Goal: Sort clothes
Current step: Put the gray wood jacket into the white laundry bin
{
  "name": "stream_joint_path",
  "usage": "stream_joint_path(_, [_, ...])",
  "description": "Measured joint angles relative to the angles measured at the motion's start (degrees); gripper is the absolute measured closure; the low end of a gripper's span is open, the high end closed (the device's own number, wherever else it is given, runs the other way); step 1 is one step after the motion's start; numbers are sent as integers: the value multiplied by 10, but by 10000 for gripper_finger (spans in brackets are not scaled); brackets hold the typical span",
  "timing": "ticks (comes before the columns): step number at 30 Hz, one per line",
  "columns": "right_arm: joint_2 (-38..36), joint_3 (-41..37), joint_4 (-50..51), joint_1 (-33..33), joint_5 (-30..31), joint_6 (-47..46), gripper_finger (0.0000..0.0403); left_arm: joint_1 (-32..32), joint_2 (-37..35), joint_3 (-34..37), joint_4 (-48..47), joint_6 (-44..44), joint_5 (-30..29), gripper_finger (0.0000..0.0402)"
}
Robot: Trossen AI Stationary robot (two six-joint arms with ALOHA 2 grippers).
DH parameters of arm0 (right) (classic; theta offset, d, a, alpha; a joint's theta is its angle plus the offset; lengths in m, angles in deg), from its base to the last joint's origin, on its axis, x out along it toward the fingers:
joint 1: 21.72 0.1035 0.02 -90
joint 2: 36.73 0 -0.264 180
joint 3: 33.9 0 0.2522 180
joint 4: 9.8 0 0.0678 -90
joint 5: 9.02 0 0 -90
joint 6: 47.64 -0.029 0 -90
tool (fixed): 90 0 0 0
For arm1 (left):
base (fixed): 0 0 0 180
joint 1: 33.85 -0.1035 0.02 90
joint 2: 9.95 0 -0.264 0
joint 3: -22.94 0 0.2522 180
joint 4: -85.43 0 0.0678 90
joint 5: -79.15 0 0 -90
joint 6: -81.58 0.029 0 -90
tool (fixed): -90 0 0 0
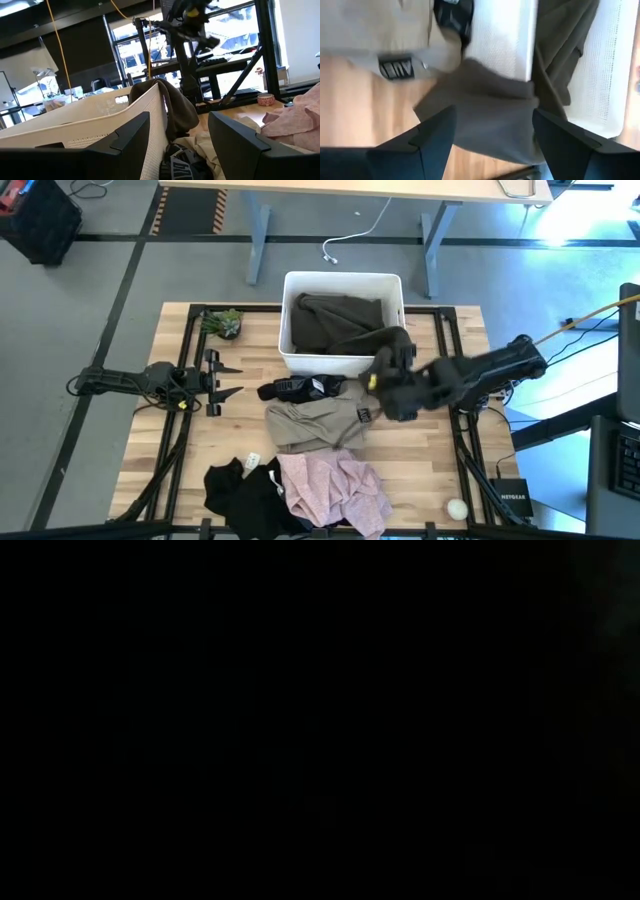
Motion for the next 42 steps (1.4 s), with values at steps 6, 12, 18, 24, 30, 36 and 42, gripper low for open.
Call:
stream_joint_path(6, [0,-101,-20,58,73,-35,127,0,0,0,0,-8,0,204])
stream_joint_path(12, [0,-151,-64,104,91,-58,127,0,0,0,-1,-2,0,204])
stream_joint_path(18, [0,-183,-95,121,210,-36,127,0,0,0,-6,0,0,204])
stream_joint_path(24, [0,-207,-83,89,261,-80,127,0,0,0,-8,0,0,204])
stream_joint_path(30, [0,-232,-88,9,220,-106,127,0,0,0,-8,7,-1,204])
stream_joint_path(36, [0,-247,-100,-25,238,-101,147,0,0,0,-8,7,-15,204])
stream_joint_path(42, [0,-247,-103,-24,253,-84,280,0,0,0,-8,2,-15,204])
